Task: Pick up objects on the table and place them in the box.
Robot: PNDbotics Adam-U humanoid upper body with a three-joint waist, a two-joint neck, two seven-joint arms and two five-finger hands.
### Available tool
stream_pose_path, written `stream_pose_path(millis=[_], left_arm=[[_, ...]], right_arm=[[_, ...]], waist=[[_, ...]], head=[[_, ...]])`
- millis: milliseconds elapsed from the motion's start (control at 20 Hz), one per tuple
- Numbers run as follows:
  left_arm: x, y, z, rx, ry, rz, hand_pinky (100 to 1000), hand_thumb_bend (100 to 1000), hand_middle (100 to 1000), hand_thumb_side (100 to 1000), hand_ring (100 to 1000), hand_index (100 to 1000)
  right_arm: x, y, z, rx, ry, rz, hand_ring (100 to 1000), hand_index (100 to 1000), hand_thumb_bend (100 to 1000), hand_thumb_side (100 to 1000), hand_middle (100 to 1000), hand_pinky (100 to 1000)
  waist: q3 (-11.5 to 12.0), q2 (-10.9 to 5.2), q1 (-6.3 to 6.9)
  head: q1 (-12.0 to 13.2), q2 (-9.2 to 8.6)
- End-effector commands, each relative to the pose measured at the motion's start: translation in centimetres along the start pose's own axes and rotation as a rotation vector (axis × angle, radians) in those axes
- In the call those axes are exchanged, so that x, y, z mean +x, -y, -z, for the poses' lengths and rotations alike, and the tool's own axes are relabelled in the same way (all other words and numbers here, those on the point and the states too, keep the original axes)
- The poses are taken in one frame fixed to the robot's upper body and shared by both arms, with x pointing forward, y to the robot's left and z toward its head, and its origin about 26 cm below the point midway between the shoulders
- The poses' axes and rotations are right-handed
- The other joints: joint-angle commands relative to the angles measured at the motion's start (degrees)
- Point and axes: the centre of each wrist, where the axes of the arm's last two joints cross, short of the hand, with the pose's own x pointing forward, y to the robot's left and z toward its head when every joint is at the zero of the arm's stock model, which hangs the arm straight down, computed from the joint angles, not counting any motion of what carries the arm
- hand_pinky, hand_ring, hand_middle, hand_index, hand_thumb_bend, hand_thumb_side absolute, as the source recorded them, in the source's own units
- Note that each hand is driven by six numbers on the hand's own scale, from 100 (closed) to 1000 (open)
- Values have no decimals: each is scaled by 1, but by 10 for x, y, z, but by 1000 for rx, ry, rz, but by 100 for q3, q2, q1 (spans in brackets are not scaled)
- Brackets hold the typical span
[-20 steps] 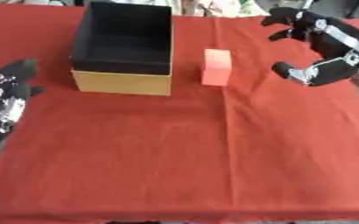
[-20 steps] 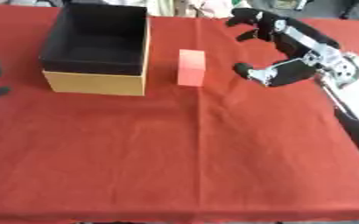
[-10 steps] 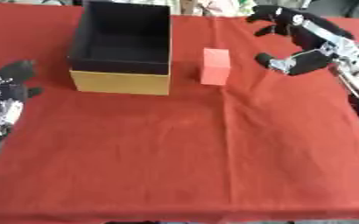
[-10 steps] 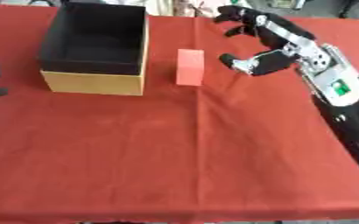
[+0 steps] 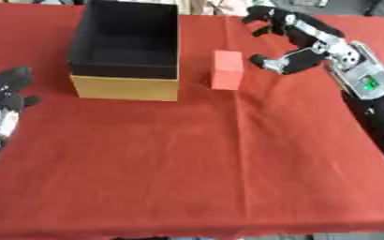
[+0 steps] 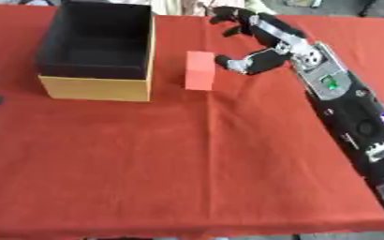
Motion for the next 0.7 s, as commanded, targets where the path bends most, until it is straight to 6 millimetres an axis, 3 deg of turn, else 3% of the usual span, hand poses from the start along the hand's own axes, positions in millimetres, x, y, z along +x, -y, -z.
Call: stream_pose_path(millis=[50,700], left_arm=[[8,-3,4,-16,19,25,908,100,927,424,1000,918],[8,-3,5,-21,23,26,908,100,926,421,1000,917]], right_arm=[[1,10,3,6,-2,-43,1000,1000,335,261,866,846],[-17,-3,3,69,-66,-68,1000,1000,342,279,871,855]], waist=[[9,-78,20],[62,-56,25]], head=[[-33,35],[-77,35]])
